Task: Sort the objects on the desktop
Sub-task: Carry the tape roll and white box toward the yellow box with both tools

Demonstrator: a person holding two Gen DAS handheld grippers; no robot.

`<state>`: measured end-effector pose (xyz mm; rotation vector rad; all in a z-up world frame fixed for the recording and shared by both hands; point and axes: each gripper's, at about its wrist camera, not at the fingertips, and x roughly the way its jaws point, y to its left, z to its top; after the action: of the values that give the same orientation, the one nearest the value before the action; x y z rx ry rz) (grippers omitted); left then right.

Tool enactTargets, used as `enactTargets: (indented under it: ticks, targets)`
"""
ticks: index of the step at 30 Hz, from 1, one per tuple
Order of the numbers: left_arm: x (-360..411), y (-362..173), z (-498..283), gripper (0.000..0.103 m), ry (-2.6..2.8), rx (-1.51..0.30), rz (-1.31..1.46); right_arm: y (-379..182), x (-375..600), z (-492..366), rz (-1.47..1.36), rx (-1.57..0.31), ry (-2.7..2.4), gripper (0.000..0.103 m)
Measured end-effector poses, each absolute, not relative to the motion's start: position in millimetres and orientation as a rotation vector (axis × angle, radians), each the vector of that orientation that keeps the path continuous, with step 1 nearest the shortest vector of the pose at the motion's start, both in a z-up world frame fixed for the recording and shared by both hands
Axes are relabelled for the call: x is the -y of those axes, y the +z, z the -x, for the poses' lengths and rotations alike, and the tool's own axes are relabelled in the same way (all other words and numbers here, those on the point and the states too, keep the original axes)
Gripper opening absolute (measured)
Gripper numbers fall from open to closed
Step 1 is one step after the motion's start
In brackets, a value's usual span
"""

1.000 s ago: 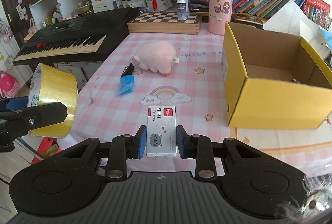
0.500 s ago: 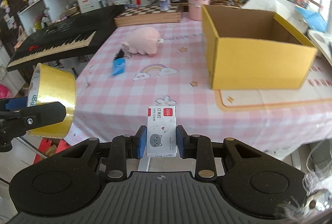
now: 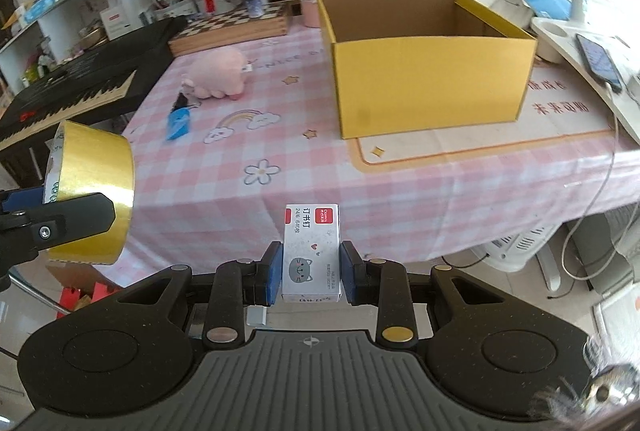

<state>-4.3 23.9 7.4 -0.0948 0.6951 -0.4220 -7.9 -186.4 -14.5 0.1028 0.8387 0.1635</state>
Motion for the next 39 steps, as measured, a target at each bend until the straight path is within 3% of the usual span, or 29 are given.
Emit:
enactTargets:
  ticks: [39]
  targets:
    - [63, 10, -36, 0.093, -0.586, -0.683, 0.039, -16, 269, -4, -0.158, -0.855, 0.020, 0.028]
